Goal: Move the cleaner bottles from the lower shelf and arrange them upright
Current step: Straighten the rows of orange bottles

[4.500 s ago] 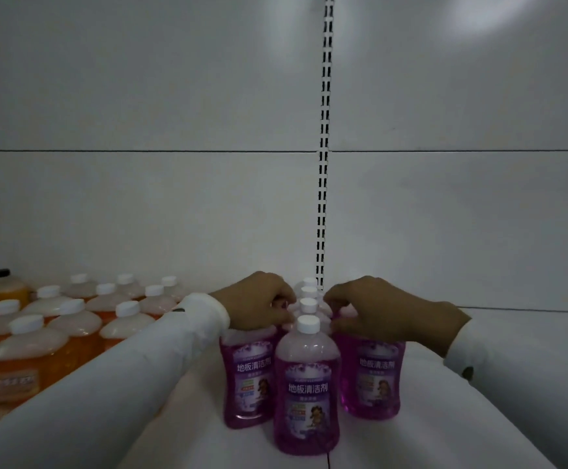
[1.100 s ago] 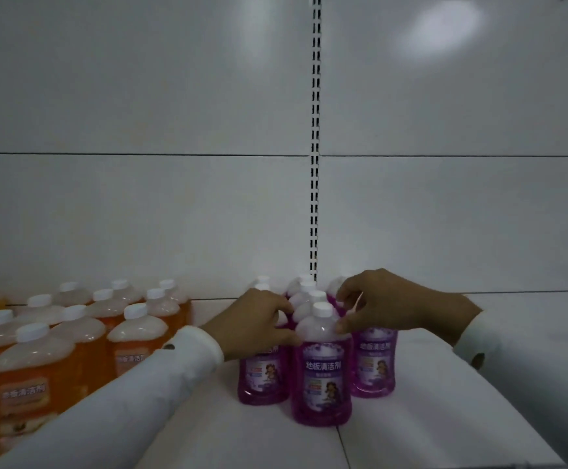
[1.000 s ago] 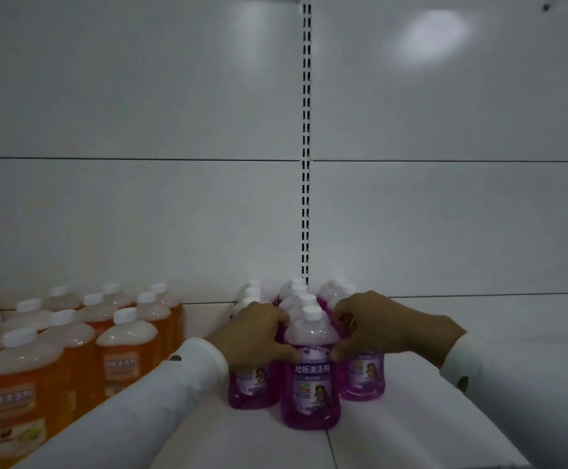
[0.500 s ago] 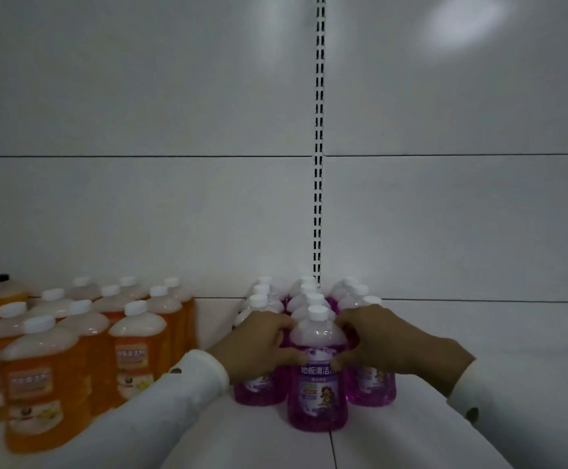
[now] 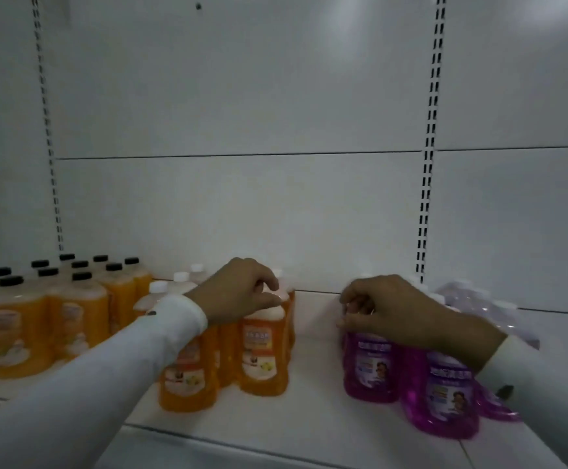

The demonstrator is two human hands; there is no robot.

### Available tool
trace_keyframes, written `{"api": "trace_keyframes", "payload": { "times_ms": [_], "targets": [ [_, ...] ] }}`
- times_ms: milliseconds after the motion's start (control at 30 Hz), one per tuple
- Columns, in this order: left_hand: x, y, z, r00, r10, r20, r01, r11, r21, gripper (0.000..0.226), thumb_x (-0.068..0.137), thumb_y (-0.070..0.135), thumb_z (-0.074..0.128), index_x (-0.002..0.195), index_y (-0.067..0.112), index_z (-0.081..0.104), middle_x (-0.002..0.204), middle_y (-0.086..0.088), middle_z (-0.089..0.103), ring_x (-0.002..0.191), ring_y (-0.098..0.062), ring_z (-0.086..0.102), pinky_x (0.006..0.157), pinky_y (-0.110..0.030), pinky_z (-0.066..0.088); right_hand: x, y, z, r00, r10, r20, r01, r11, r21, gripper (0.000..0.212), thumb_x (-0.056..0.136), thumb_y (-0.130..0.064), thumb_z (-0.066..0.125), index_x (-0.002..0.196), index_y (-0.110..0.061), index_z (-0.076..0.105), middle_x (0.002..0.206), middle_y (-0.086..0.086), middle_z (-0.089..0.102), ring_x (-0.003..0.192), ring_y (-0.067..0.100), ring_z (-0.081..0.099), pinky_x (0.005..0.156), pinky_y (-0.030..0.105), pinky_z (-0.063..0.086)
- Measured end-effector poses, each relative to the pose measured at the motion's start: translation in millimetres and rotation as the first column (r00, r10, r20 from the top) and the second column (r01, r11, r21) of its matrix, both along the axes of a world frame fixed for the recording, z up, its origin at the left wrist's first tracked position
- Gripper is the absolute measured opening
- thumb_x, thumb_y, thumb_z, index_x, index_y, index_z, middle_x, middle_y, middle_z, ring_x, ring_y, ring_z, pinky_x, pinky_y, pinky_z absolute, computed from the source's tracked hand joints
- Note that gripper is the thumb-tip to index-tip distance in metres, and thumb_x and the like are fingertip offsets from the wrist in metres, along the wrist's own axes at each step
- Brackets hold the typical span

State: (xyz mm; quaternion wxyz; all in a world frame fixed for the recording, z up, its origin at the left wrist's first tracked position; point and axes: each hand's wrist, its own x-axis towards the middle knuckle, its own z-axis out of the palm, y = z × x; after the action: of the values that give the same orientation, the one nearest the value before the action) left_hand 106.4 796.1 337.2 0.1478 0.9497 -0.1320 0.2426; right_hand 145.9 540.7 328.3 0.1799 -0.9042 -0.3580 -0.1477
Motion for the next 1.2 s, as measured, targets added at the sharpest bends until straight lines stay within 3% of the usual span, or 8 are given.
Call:
{"api": "trace_keyframes", "payload": {
  "times_ms": [133, 233, 333, 433, 567, 667, 833, 1200],
  "targets": [
    [6.5, 47.9, 4.0, 0.989, 0.082, -0.122, -0.047, 0.964, 0.26, 0.033, 0.079, 0.043, 0.072, 0.104, 0.022, 0.072, 0.085, 0.006, 0.064, 0.074, -0.01, 0.057, 0.069, -0.022, 0.046, 6.8, 65.2, -14.6, 0.996, -0.037, -0.079, 0.033, 0.998, -0.053, 0.062, 0.076, -0.056, 0.072, 0.125, -0.021, 0.059, 0.104, -0.009, 0.066, 0.092, 0.005, 0.062, 0.084, 0.023, 0.052],
    [16.9, 56.1, -0.3, 0.987, 0.067, -0.143, 0.001, 0.902, 0.431, 0.033, 0.078, 0.048, 0.07, 0.095, 0.019, 0.072, 0.087, -0.001, 0.069, 0.079, -0.021, 0.064, 0.071, -0.03, 0.052, 11.8, 96.8, -20.8, 0.982, -0.117, -0.146, 0.102, 0.989, -0.104, 0.073, 0.072, -0.053, 0.076, 0.132, -0.02, 0.052, 0.111, -0.007, 0.065, 0.096, 0.01, 0.062, 0.088, 0.027, 0.052],
    [27.0, 59.3, -3.3, 0.995, 0.025, -0.102, 0.033, 0.848, 0.529, 0.03, 0.083, 0.044, 0.067, 0.093, 0.015, 0.07, 0.091, -0.006, 0.067, 0.082, -0.025, 0.064, 0.069, -0.031, 0.048, 14.3, 114.1, -32.9, 0.968, -0.152, -0.202, 0.134, 0.986, -0.1, 0.064, 0.071, -0.05, 0.079, 0.126, -0.025, 0.056, 0.109, -0.006, 0.066, 0.094, 0.011, 0.062, 0.086, 0.025, 0.052],
    [38.1, 65.7, -8.7, 0.994, 0.007, -0.11, 0.052, 0.85, 0.525, 0.028, 0.086, 0.041, 0.065, 0.098, 0.016, 0.07, 0.098, -0.007, 0.068, 0.087, -0.024, 0.065, 0.075, -0.033, 0.052, 18.4, 123.0, -43.9, 0.963, -0.148, -0.224, 0.142, 0.989, -0.043, 0.047, 0.074, -0.042, 0.079, 0.115, -0.027, 0.06, 0.103, -0.008, 0.066, 0.09, 0.009, 0.062, 0.082, 0.021, 0.051],
    [45.8, 69.6, -9.5, 0.996, 0.012, -0.093, 0.039, 0.847, 0.53, 0.026, 0.087, 0.036, 0.064, 0.1, 0.013, 0.066, 0.101, -0.009, 0.066, 0.093, -0.026, 0.064, 0.079, -0.036, 0.053, 25.0, 129.1, -45.6, 0.966, -0.176, -0.19, 0.174, 0.984, -0.031, 0.042, 0.077, -0.038, 0.078, 0.111, -0.024, 0.057, 0.091, -0.016, 0.057, 0.079, 0.0, 0.054, 0.066, 0.008, 0.041],
    [47.8, 67.6, -10.5, 0.999, 0.031, -0.034, -0.008, 0.84, 0.542, 0.024, 0.09, 0.032, 0.06, 0.104, 0.012, 0.062, 0.105, -0.011, 0.064, 0.098, -0.029, 0.062, 0.074, -0.033, 0.044, 31.6, 133.0, -46.0, 0.965, -0.179, -0.194, 0.177, 0.984, -0.025, 0.041, 0.078, -0.038, 0.077, 0.111, -0.024, 0.058, 0.092, -0.015, 0.058, 0.079, 0.001, 0.054, 0.066, 0.008, 0.039],
    [51.2, 64.8, -12.7, 0.998, 0.056, 0.012, -0.053, 0.81, 0.584, 0.016, 0.093, 0.018, 0.051, 0.102, 0.011, 0.063, 0.106, -0.012, 0.065, 0.098, -0.03, 0.062, 0.073, -0.034, 0.042, 45.3, 131.9, -49.2, 0.96, -0.185, -0.212, 0.181, 0.983, -0.037, 0.042, 0.08, -0.042, 0.073, 0.114, -0.024, 0.056, 0.091, -0.015, 0.058, 0.075, -0.004, 0.052, 0.068, 0.009, 0.041],
    [50.7, 64.4, -14.8, 0.997, 0.08, 0.012, -0.073, 0.824, 0.562, 0.016, 0.094, 0.023, 0.053, 0.102, 0.013, 0.062, 0.103, -0.009, 0.065, 0.094, -0.027, 0.063, 0.073, -0.033, 0.043, 49.1, 128.9, -62.6, 0.985, -0.095, -0.143, 0.101, 0.994, 0.039, 0.039, 0.082, -0.041, 0.072, 0.108, -0.031, 0.045, 0.082, -0.025, 0.047, 0.069, -0.01, 0.048, 0.058, 0.004, 0.036]
  ]
}}
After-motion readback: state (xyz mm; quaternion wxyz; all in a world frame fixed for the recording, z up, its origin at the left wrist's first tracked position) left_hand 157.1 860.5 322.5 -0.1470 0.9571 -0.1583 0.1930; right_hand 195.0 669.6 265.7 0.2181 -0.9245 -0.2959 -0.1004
